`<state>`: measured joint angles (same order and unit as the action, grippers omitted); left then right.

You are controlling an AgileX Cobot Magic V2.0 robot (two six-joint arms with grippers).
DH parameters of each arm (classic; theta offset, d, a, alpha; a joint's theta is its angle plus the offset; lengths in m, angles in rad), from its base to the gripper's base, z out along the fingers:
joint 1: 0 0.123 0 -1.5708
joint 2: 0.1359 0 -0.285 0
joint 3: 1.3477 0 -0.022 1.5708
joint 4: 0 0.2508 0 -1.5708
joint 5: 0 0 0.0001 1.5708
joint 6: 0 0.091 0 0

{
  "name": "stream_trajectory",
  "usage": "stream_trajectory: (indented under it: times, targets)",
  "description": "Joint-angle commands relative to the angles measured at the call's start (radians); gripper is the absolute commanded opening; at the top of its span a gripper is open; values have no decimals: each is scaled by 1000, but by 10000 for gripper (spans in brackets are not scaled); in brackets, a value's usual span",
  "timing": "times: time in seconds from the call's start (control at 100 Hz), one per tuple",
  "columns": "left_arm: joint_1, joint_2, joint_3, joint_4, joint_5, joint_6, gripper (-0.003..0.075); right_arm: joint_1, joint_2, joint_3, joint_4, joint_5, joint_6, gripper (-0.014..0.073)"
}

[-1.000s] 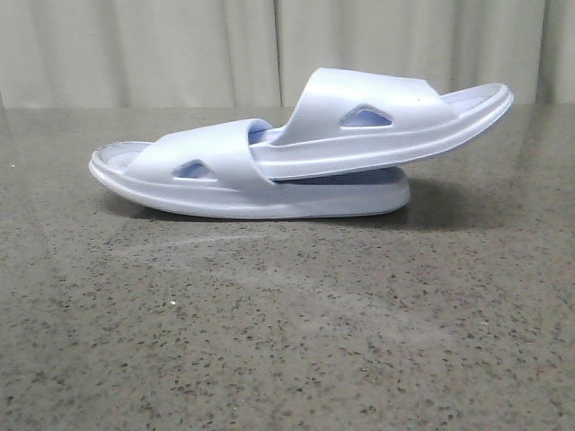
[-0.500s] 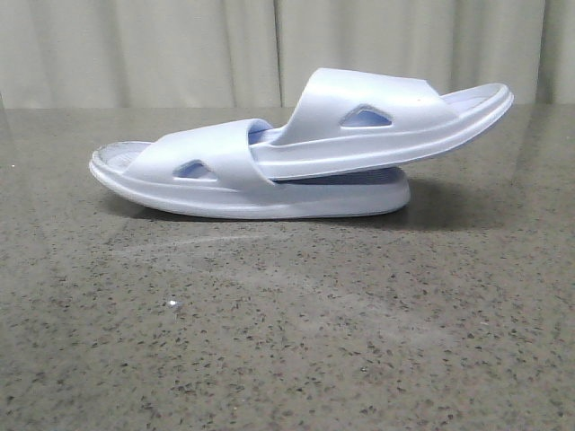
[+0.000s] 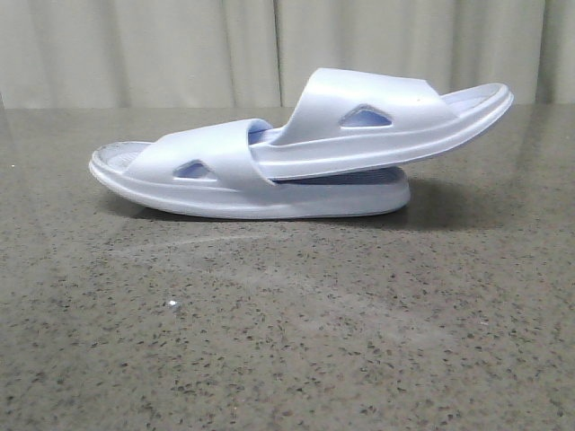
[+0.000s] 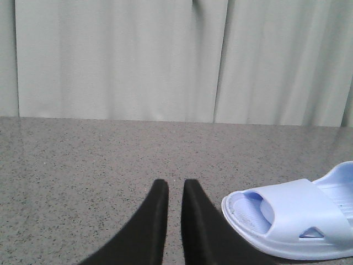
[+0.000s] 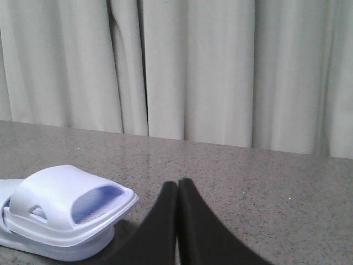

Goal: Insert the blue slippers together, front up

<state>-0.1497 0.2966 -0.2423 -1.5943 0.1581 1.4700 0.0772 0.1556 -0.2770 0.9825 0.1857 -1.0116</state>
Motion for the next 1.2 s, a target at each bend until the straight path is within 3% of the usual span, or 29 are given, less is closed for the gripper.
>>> stream_trajectory:
  times: [0.0,0.43,0.64,0.8,0.92,1.07,1.19]
  targets:
    - [-7,8,-26,-12,2,-1,16,0,8,-26,6,-38,-16,-107]
    - [-7,8,-25,-12,0,-1,16,0,8,-26,6,-38,-16,-107]
    - [-7,6,10,-8,-89,-1,16,0,8,-26,6,-38,-16,-107]
    - [-7,-30,40,164,-73,-38,16,0,8,-26,6,-38,-16,-107]
    - [-7,-62,51,466,-71,-311,16,0,8,-26,6,-38,-16,-107]
    - [-7,-91,70,985,-66,-842,16,0,8,-26,6,-38,-16,-107]
    - [-7,-110,96,1316,-58,-1212,16,0,8,-26,6,-38,-16,-107]
